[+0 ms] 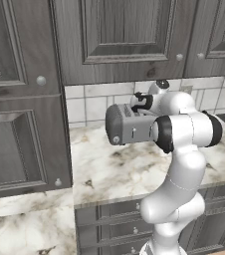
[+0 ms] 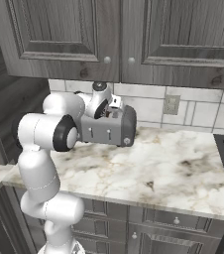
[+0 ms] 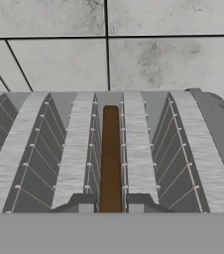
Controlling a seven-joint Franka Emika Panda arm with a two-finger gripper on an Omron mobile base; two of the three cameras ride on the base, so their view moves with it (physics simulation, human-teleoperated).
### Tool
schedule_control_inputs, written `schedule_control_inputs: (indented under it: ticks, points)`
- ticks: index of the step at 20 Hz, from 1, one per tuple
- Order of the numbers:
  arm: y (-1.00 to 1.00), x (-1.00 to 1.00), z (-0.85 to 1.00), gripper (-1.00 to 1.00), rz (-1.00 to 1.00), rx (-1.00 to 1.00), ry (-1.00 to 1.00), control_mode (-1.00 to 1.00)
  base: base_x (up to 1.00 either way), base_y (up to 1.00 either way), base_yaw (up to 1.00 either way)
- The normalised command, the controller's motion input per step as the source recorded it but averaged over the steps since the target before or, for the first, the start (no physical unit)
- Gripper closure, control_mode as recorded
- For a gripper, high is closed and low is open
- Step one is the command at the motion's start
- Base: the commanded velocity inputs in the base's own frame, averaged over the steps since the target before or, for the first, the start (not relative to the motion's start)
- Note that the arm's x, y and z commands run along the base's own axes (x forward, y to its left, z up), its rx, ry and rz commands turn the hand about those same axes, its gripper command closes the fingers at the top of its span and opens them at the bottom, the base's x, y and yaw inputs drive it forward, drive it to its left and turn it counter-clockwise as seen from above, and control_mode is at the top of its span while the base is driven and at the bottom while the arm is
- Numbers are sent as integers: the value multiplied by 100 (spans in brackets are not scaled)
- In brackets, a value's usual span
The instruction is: Start the toaster. Once the lever pops up, take the bread to the plate on the dining counter.
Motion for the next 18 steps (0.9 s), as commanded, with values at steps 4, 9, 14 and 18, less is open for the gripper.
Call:
schedule_control_inputs:
  ticks: [4,9,14,18]
  points:
    - [0,0,0,100,0,0,0,-100,0,0,0]
    - [0,0,0,100,0,0,0,-100,0,0,0]
    - [0,0,0,100,0,0,0,-100,0,0,0]
    - [0,0,0,100,0,0,0,-100,0,0,0]
